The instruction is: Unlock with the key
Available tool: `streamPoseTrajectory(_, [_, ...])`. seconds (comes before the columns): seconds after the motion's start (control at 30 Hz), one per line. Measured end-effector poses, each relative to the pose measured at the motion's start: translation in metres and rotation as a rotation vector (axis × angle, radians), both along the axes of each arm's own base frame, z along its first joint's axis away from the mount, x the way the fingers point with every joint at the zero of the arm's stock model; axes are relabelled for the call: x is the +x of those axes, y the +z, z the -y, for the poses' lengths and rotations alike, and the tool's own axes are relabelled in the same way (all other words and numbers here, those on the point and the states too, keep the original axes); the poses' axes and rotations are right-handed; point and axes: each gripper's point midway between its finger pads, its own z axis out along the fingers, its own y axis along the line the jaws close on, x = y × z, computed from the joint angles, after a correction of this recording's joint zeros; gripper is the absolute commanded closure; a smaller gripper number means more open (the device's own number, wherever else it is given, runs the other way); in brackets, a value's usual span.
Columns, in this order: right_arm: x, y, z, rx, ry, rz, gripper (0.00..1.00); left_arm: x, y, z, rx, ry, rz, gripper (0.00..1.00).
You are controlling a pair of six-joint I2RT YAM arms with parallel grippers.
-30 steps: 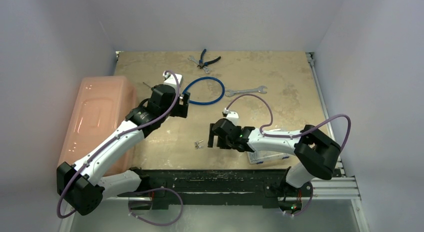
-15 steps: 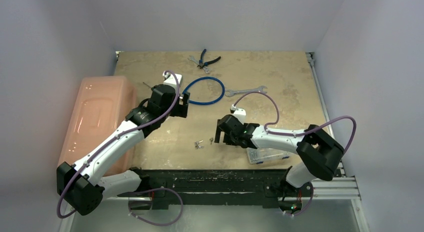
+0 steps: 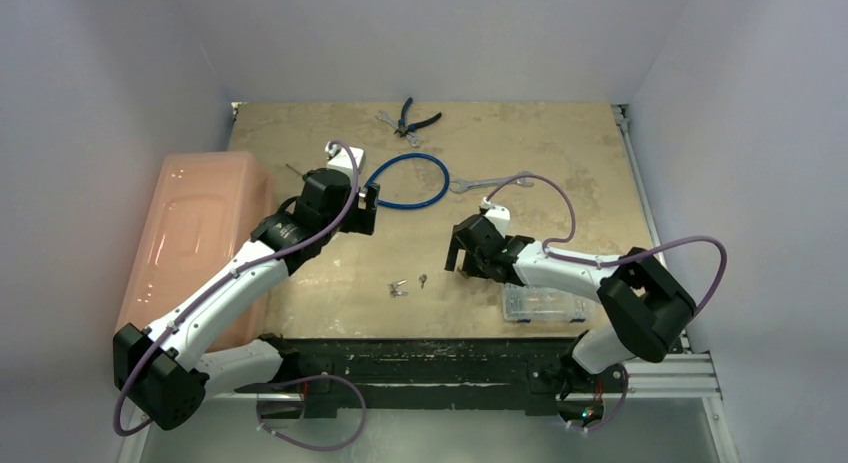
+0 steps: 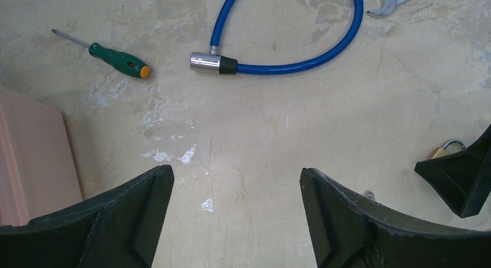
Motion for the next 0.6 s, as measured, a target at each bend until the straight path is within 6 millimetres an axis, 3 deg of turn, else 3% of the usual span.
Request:
streamPoseTrajectory(0.37, [-0.004,0.006,0.002,-0.034,-0.012,-0.053,0.02,-0.001,0.002,-0.002,0.000,0.004,0.004,0.14])
streamPoseTrajectory(0.6, [0.009,0.013,-0.008,-0.122,-0.127,-0.132,0.04,-0.002,0.005,-0.003,-0.004,0.006,0.014,0.14])
